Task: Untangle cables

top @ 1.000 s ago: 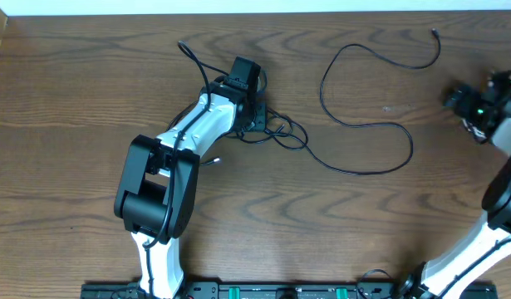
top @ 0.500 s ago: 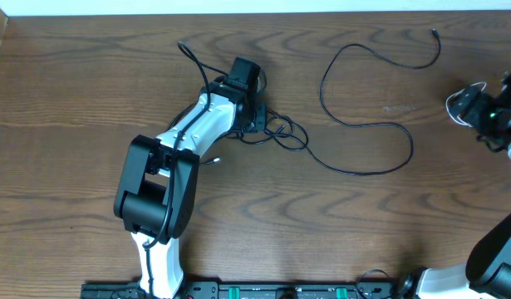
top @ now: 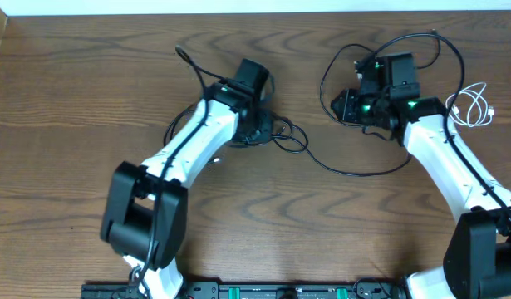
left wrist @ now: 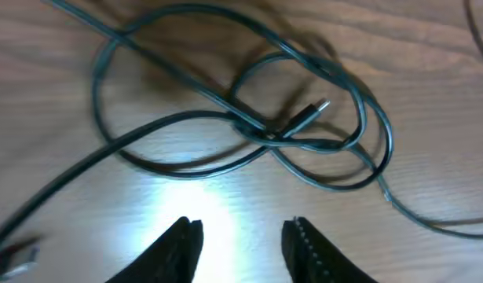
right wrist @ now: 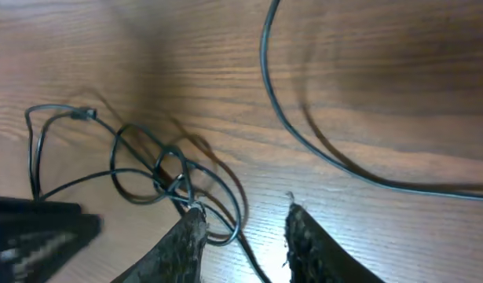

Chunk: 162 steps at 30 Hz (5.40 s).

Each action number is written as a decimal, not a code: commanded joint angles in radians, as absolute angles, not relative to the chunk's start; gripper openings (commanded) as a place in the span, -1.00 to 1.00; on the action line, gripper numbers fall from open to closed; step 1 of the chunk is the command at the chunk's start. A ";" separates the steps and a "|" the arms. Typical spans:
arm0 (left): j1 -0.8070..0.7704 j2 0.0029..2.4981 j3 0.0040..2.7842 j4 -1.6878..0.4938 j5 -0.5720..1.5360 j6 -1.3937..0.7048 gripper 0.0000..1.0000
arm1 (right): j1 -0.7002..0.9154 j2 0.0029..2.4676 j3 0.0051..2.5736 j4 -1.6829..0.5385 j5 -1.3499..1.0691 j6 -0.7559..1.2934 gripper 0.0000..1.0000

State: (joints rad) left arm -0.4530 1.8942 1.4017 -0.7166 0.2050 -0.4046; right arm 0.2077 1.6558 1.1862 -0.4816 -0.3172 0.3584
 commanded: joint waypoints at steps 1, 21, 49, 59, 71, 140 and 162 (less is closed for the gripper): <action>-0.476 1.972 1.404 -0.694 0.171 -0.596 -0.32 | 0.237 1.655 1.187 -0.479 -0.258 0.374 -0.34; -0.438 2.060 1.404 -0.405 0.159 -1.183 -0.24 | 0.239 1.655 1.183 -0.490 -0.245 0.373 -0.28; -0.375 2.025 1.405 -0.590 0.490 -0.782 -0.86 | 0.352 1.868 1.183 -0.450 -0.569 0.370 0.07; -0.373 1.946 1.405 -0.595 0.531 -0.782 -0.86 | 0.397 1.936 1.183 -0.433 -0.238 0.369 -0.42; -0.445 1.845 1.404 -0.663 0.319 -0.852 -0.67 | 0.394 1.948 1.183 -0.445 -0.279 0.441 -0.94; -0.492 2.042 1.390 -0.647 0.385 -0.891 -0.86 | 0.379 1.994 1.183 -0.475 -0.347 0.534 -0.67; -0.474 2.037 1.390 -0.582 0.446 -0.915 -0.86 | 0.411 1.994 1.183 -0.469 -0.466 0.538 -0.67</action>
